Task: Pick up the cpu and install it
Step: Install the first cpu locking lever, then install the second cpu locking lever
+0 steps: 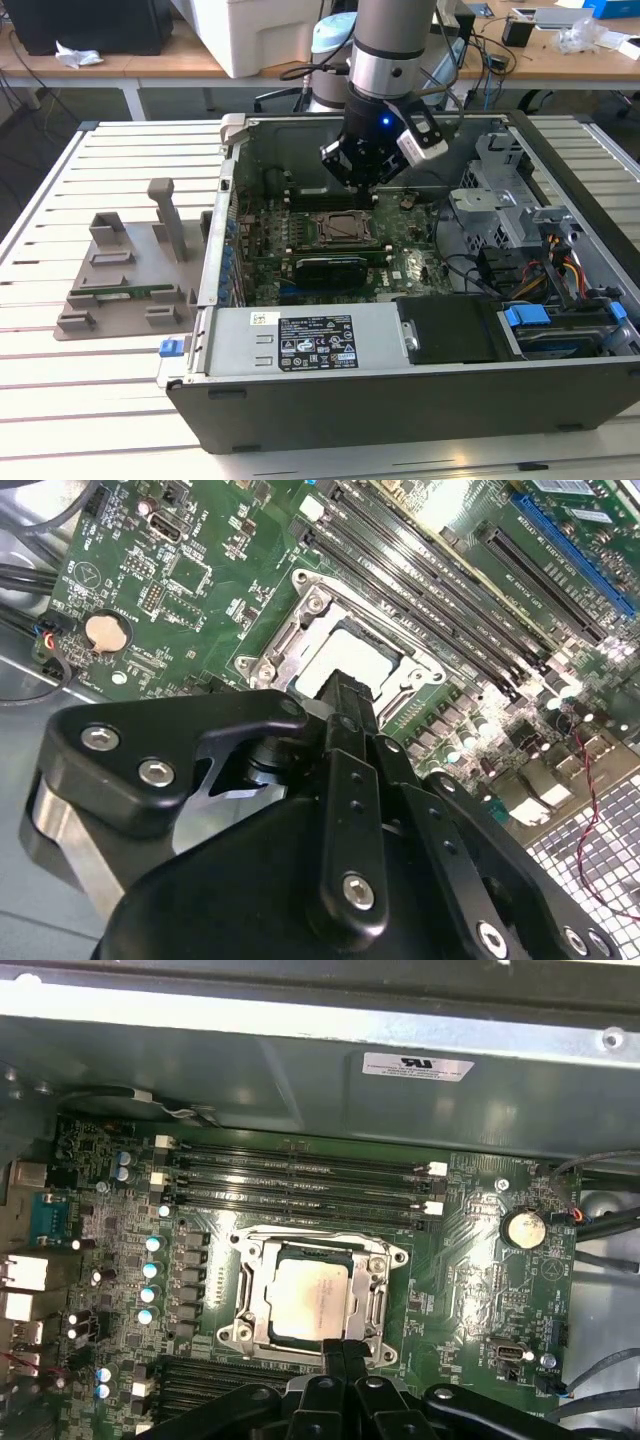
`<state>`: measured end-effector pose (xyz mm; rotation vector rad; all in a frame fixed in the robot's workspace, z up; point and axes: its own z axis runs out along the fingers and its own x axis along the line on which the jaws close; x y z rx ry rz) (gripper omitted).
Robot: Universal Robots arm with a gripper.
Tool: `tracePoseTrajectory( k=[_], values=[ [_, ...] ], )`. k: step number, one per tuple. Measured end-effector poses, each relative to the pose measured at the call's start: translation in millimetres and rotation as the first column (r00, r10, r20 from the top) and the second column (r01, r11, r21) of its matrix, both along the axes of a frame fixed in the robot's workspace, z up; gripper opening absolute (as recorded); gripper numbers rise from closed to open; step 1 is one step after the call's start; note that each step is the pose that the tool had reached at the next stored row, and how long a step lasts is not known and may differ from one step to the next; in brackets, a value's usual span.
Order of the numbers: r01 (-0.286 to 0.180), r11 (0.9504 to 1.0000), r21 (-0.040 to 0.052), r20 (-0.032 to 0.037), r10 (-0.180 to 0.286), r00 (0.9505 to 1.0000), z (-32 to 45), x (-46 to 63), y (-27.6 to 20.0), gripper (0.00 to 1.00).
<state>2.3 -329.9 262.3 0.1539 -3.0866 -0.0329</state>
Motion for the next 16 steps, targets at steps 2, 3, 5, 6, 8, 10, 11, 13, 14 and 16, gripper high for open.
tracePoseTrajectory(
  k=[2,3,5,6,8,10,11,13,14,16],
  values=[
    [0.000,1.0000,0.0000,0.0001,0.000,1.0000,0.0,0.0,0.0,0.11],
    [0.000,1.0000,0.0001,0.0001,0.000,1.0000,0.0,0.0,0.0,0.11],
    [0.000,1.0000,0.0001,0.0001,0.000,1.0000,0.0,0.0,0.0,0.11],
    [0.000,1.0000,0.0002,0.0001,0.000,1.0000,0.0,0.0,-0.1,0.11],
    [0.000,0.9993,0.0385,0.0000,0.000,1.0000,-0.4,-0.3,-13.6,0.11],
    [0.000,0.9974,0.0726,0.0001,0.000,1.0000,-1.3,-1.0,-24.3,0.11],
    [0.000,0.9970,0.0769,-0.0001,0.000,1.0000,-1.7,-1.2,-26.9,0.11],
    [0.000,0.9968,0.0794,0.0001,0.000,1.0000,-9.1,-4.2,-42.7,0.11],
    [0.000,0.9968,0.0793,-0.0001,0.000,1.0000,-12.9,-6.5,-45.2,0.11],
    [0.000,0.9968,0.0793,-0.0003,0.000,1.0000,-17.3,-10.4,-47.3,0.11]
  ],
)
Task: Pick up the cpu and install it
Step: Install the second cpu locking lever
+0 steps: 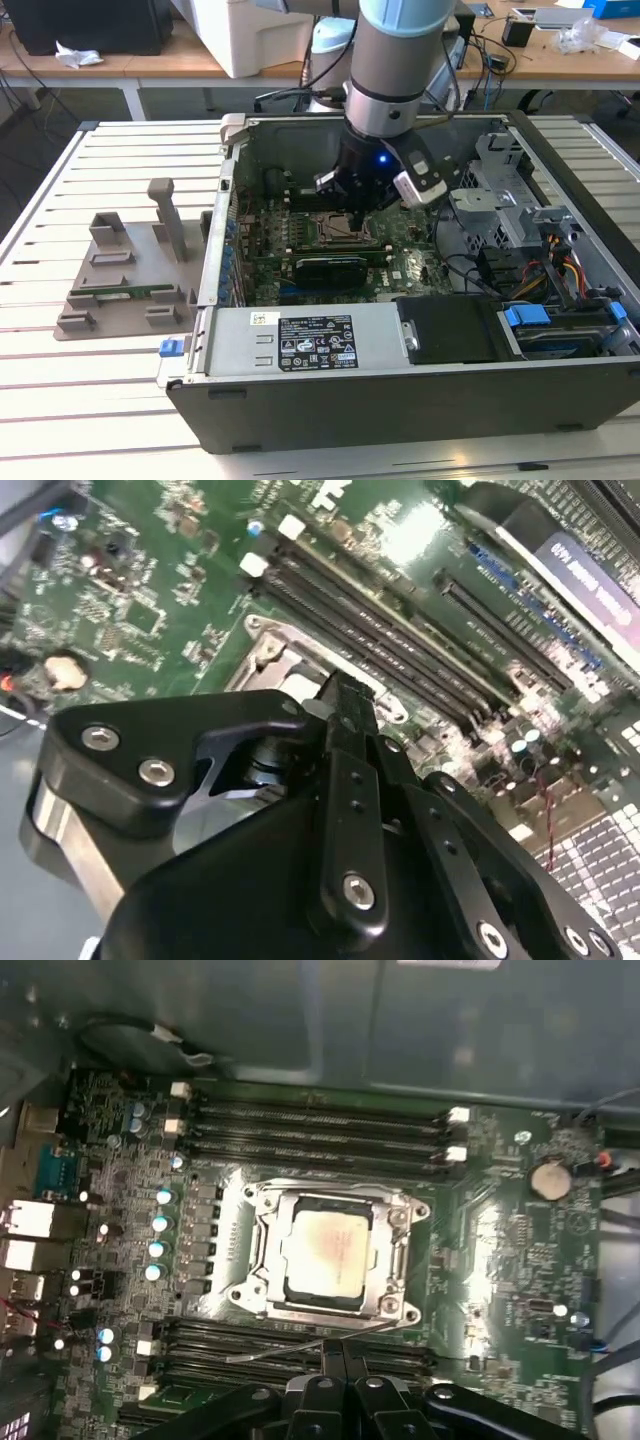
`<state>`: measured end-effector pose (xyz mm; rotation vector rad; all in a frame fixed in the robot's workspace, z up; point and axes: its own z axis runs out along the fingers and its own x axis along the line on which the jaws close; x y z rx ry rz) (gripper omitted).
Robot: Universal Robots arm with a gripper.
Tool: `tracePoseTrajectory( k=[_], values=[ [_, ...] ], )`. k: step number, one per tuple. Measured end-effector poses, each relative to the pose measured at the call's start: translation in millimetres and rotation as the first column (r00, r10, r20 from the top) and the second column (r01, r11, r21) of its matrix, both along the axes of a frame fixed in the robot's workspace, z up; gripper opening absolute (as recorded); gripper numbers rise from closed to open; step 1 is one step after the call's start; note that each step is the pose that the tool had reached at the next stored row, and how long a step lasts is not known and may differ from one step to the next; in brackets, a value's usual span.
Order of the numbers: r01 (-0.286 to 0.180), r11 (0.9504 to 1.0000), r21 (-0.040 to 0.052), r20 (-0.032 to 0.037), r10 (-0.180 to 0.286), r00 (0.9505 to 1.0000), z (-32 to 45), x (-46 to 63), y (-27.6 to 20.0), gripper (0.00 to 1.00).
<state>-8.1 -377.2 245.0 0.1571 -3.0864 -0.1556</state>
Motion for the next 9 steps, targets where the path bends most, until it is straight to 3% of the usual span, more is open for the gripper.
tracePoseTrajectory(
  k=[3,7,9],
  values=[
    [0.000,1.0000,0.0004,0.0001,0.000,1.0000,-8.0,-14.3,-7.6,0.11],
    [-0.008,1.0000,0.0002,-0.0001,0.008,1.0000,-18.8,-27.4,-7.6,0.11],
    [-0.026,0.9997,0.0003,0.0000,0.026,0.9997,-21.8,-27.6,-6.0,0.11]
  ],
)
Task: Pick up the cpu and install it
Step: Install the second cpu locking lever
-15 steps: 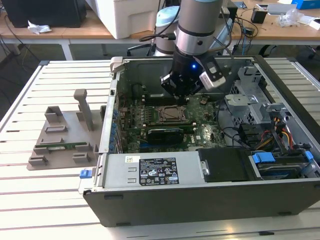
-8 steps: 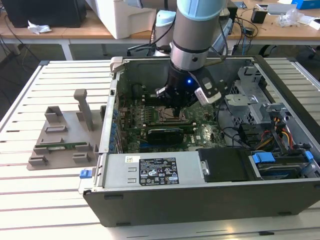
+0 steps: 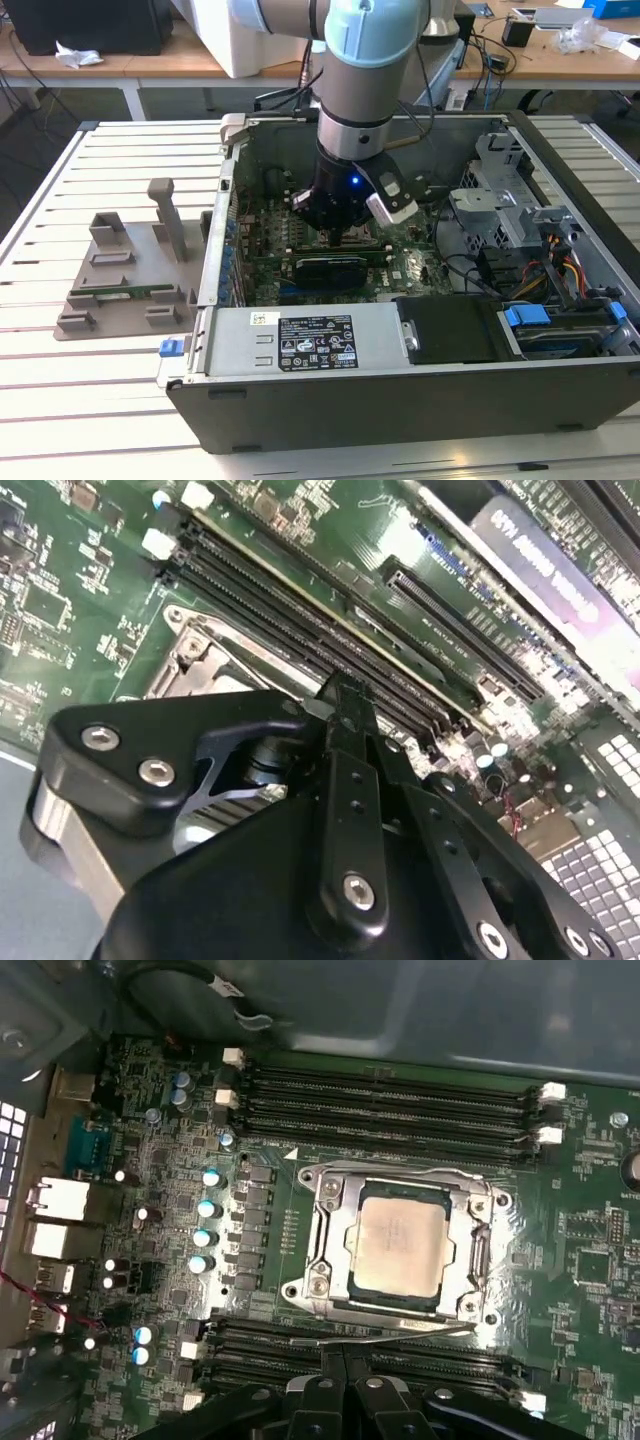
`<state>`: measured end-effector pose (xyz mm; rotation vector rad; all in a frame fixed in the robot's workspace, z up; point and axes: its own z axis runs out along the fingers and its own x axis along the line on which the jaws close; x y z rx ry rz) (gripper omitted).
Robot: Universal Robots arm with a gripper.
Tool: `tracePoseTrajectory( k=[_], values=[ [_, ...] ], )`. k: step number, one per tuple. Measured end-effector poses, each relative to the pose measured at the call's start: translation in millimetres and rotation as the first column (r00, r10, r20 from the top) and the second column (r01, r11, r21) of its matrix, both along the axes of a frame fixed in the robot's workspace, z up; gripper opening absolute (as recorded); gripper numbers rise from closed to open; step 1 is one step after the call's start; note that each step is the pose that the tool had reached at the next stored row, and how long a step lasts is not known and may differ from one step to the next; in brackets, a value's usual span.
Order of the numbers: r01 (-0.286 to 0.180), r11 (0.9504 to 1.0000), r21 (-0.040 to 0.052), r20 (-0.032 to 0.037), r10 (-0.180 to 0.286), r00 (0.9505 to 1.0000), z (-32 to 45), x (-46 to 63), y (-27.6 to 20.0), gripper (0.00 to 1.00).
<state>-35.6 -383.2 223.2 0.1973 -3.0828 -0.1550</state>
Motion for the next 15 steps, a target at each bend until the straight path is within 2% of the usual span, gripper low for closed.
tracePoseTrajectory(
  k=[2,4,7,9,11,12,15],
  values=[
    [0.000,1.0000,0.0002,0.0000,0.000,1.0000,-0.1,1.9,-3.4,0.11],
    [0.000,1.0000,0.0002,-0.0015,0.000,1.0000,-0.2,15.3,-6.1,0.11],
    [0.000,1.0000,0.0006,-0.0047,0.000,1.0000,-0.4,35.7,-6.2,0.11],
    [0.000,1.0000,0.0005,-0.0059,0.000,1.0000,-0.8,44.5,-3.1,0.11],
    [0.000,1.0000,0.0007,-0.0058,0.000,1.0000,-1.5,47.6,5.5,0.11],
    [0.000,1.0000,0.0012,-0.0059,0.000,1.0000,-1.9,47.7,7.9,0.11],
    [0.000,0.9999,0.0139,-0.0060,0.000,1.0000,-2.5,42.8,5.9,0.11]
  ],
)
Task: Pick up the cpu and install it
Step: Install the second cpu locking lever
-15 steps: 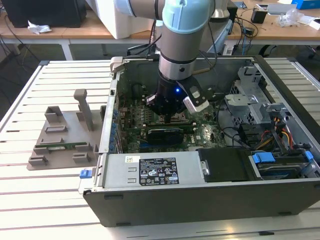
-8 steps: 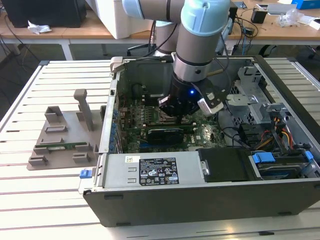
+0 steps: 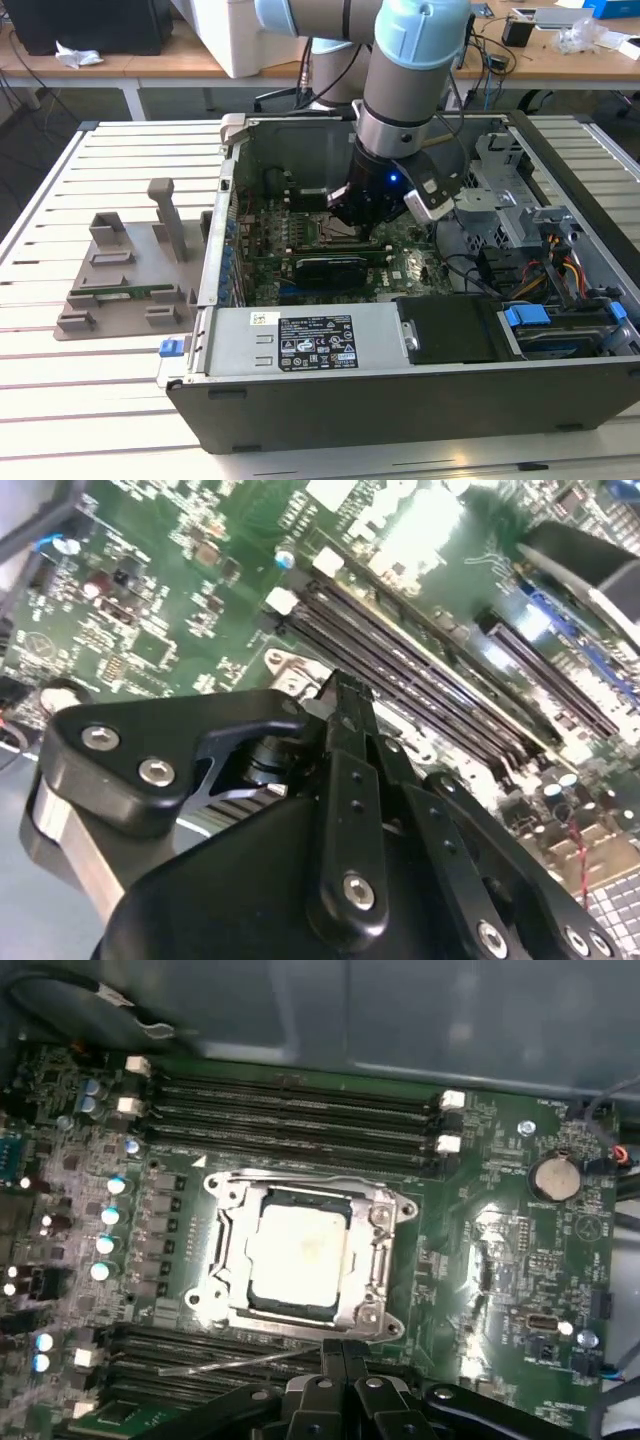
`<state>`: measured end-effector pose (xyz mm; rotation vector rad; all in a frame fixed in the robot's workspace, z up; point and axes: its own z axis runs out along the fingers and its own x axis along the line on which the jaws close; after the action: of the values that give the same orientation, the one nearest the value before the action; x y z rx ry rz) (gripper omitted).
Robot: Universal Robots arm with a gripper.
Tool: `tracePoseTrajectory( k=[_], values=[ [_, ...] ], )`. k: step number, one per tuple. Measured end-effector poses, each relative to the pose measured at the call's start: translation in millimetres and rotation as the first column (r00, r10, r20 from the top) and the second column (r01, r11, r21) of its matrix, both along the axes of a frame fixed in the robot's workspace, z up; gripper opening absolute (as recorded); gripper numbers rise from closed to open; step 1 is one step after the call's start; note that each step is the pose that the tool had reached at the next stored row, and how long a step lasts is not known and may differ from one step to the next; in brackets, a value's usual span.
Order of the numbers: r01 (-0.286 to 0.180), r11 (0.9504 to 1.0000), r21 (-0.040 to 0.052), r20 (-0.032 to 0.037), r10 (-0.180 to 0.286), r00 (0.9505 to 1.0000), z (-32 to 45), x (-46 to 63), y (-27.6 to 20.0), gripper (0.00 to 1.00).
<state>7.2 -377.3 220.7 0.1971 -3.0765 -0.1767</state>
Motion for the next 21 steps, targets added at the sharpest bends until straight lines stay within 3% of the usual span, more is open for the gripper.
tracePoseTrajectory(
  k=[3,6,9,11,16,21],
  values=[
    [0.000,0.9999,0.0119,0.0001,0.000,1.0000,-0.9,-8.9,-5.2,0.11],
    [0.000,0.9999,0.0171,0.0006,0.000,1.0000,-6.5,-34.0,-5.7,0.11],
    [-0.004,0.9998,0.0196,0.0006,0.004,1.0000,-13.4,-47.2,-5.9,0.11],
    [-0.007,0.9995,0.0295,0.0007,0.007,1.0000,-14.2,-53.7,-5.8,0.11],
    [-0.023,0.9976,0.0657,0.0012,0.023,0.9997,-14.2,-60.8,-5.8,0.11],
    [-0.043,0.9962,0.0762,0.0016,0.043,0.9991,-15.9,-63.7,-6.3,0.11]
  ],
)
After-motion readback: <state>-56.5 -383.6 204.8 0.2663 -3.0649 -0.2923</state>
